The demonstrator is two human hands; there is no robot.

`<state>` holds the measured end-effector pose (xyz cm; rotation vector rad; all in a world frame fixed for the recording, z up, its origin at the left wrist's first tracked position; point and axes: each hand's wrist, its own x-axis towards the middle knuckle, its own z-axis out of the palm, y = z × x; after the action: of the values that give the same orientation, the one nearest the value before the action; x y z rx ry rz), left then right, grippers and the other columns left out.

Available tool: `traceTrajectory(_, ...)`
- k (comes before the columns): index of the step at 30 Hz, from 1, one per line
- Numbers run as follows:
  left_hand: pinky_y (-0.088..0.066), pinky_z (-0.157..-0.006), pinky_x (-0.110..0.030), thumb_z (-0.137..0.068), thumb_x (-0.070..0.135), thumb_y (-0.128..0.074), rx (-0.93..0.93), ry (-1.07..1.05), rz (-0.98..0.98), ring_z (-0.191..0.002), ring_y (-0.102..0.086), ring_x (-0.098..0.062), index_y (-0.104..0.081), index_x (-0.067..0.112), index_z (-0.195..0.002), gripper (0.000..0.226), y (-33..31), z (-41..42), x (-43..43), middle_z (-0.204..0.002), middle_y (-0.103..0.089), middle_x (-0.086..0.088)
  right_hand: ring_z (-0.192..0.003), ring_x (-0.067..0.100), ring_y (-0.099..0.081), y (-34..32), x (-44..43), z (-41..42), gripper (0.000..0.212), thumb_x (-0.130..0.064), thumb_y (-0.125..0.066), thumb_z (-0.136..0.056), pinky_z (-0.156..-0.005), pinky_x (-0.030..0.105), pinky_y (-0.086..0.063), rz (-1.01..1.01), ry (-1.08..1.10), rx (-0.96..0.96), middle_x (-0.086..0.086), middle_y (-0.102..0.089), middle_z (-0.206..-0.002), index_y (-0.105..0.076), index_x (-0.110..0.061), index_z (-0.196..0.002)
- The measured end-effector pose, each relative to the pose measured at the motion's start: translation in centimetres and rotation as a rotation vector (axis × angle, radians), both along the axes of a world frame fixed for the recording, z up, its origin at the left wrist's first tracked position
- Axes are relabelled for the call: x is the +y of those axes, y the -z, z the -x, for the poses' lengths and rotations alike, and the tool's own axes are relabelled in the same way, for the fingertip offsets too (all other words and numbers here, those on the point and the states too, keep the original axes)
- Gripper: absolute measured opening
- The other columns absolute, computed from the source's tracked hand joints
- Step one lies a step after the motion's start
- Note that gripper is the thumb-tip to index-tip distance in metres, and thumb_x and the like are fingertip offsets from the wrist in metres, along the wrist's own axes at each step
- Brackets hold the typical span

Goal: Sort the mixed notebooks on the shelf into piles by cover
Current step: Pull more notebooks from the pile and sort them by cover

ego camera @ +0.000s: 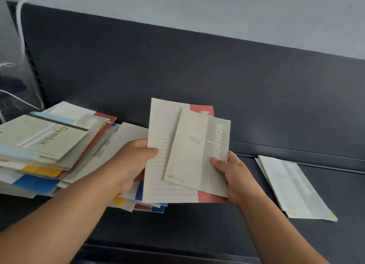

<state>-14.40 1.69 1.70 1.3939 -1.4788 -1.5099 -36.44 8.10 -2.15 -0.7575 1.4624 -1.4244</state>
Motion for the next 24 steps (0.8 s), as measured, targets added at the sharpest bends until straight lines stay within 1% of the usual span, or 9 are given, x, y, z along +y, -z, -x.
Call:
traceTrajectory(1,-0.05,-0.084,-0.04,-0.1,0.017,-0.05,0.002,0.01,0.039,-0.103,-0.063,-0.02,-0.066,0.025,-0.109,0.02,0.2,0.4,0.3,-0.109,-0.071,0.004,-0.091,0.022,-0.074,-0.3,0.1,0.4,0.022,-0.007,-0.055,-0.098,-0.07,0.039,-0.06,-0.022,-0.008,0.024,0.0,-0.077,-0.104,-0.063,-0.019,-0.115)
traceTrajectory(3,-0.047,-0.067,-0.029,-0.102,0.016,-0.046,-0.017,0.001,0.124,-0.096,-0.063,-0.015,-0.065,0.029,-0.101,0.023,0.5,3.1,1.2,-0.103,-0.07,0.007,-0.092,0.022,-0.074,-0.2,1.0,3.0,0.02,-0.009,-0.058,-0.097,-0.078,0.044,-0.061,-0.035,0.003,0.115,-0.001,-0.077,-0.104,-0.063,-0.02,-0.113)
traceTrajectory(5,-0.047,-0.061,-0.026,-0.102,0.015,-0.042,-0.005,-0.053,0.168,-0.092,-0.064,-0.014,-0.063,0.031,-0.099,0.027,0.7,5.2,1.6,-0.1,-0.069,0.008,-0.095,0.024,-0.073,0.0,1.3,6.2,0.019,-0.014,-0.063,-0.095,-0.086,0.051,-0.058,-0.064,0.023,0.216,-0.003,-0.076,-0.104,-0.064,-0.02,-0.113)
traceTrajectory(9,-0.051,-0.067,-0.03,-0.101,0.012,-0.037,-0.099,-0.133,0.228,-0.089,-0.063,-0.018,-0.058,0.031,-0.092,0.03,0.5,5.0,0.9,-0.098,-0.067,0.007,-0.095,0.026,-0.072,-0.8,2.0,9.6,0.021,-0.016,-0.066,-0.092,-0.09,0.051,-0.056,-0.126,0.13,0.312,-0.001,-0.076,-0.103,-0.065,-0.023,-0.112)
traceTrajectory(12,-0.051,-0.07,-0.032,-0.102,0.013,-0.036,-0.126,-0.142,0.214,-0.09,-0.062,-0.019,-0.059,0.025,-0.105,0.026,0.5,5.1,0.6,-0.101,-0.066,0.004,-0.094,0.028,-0.071,-1.1,2.8,13.2,0.026,-0.014,-0.065,-0.091,-0.089,0.049,-0.055,-0.206,0.156,0.425,0.0,-0.075,-0.104,-0.065,-0.021,-0.116)
traceTrajectory(14,-0.053,-0.069,-0.033,-0.102,0.014,-0.036,-0.128,-0.129,0.188,-0.09,-0.063,-0.021,-0.059,0.023,-0.111,0.026,0.7,5.5,0.6,-0.102,-0.067,0.002,-0.092,0.029,-0.071,-0.8,3.2,15.1,0.026,-0.011,-0.064,-0.09,-0.085,0.048,-0.057,-0.264,0.165,0.49,0.002,-0.075,-0.102,-0.066,-0.018,-0.115)
traceTrajectory(17,-0.05,-0.062,-0.032,-0.103,0.014,-0.037,-0.124,-0.138,0.181,-0.088,-0.063,-0.021,-0.059,0.022,-0.111,0.025,0.7,5.1,0.6,-0.099,-0.066,0.002,-0.088,0.028,-0.07,-0.1,2.9,15.8,0.031,-0.006,-0.065,-0.088,-0.073,0.037,-0.055,-0.335,0.153,0.592,0.004,-0.073,-0.099,-0.065,-0.014,-0.117)
traceTrajectory(20,-0.049,-0.06,-0.031,-0.103,0.015,-0.037,-0.127,-0.143,0.179,-0.087,-0.063,-0.022,-0.058,0.024,-0.109,0.023,0.7,6.0,0.9,-0.098,-0.066,0.001,-0.097,0.03,-0.063,1.1,2.5,16.1,0.044,-0.006,-0.07,-0.083,-0.079,0.035,-0.049,-0.42,0.194,0.786,0.005,-0.066,-0.107,-0.059,-0.013,-0.125)
traceTrajectory(24,-0.051,-0.062,-0.034,-0.103,0.016,-0.038,-0.16,-0.16,0.188,-0.087,-0.063,-0.023,-0.058,0.028,-0.101,0.023,0.6,7.4,1.2,-0.097,-0.066,0.001,-0.12,0.033,-0.05,2.4,2.7,16.3,0.062,-0.022,-0.072,-0.083,-0.089,0.038,-0.044,-0.579,0.147,0.993,0.011,-0.051,-0.133,-0.045,-0.014,-0.138)
